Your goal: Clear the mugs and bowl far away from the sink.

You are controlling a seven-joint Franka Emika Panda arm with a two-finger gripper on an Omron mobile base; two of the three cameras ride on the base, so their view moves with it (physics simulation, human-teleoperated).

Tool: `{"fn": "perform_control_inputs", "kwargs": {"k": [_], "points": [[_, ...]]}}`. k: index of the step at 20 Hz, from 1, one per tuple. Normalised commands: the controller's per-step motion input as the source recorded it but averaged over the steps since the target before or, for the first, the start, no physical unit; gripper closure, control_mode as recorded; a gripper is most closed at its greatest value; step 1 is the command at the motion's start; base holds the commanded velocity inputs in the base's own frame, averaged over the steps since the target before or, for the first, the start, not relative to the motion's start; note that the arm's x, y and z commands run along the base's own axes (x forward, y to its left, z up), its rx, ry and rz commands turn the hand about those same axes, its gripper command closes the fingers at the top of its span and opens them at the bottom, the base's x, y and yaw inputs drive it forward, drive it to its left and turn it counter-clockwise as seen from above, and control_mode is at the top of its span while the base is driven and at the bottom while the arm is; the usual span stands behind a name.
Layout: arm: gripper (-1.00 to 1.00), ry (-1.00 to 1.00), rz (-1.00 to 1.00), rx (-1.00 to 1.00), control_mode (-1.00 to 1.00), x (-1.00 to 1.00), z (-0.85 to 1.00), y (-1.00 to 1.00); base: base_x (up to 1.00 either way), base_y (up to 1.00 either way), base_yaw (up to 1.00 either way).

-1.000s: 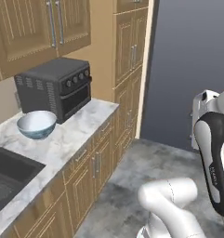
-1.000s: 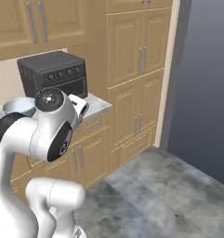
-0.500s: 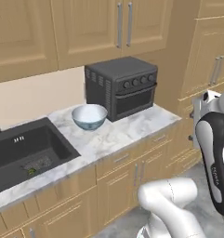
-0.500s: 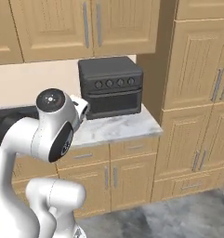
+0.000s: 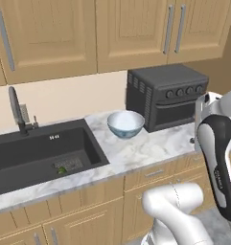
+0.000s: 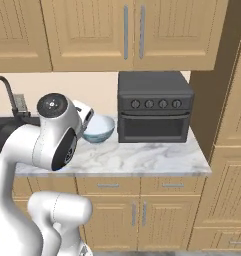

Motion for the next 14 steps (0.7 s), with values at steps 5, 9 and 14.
{"fn": "perform_control_inputs", "kwargs": {"k": [5, 9, 14], "points": [[-1.00, 0.00, 0.00, 0.00, 1.00, 0.00, 0.00, 0.00, 0.52, -0.09, 0.25], [-1.00, 0.00, 0.00, 0.00, 1.00, 0.00, 0.00, 0.00, 0.36, 0.00, 0.23], [-1.00, 0.14, 0.21, -0.24, -1.00, 0.48, -0.78, 0.00, 0.00, 0.00, 0.00]]}}
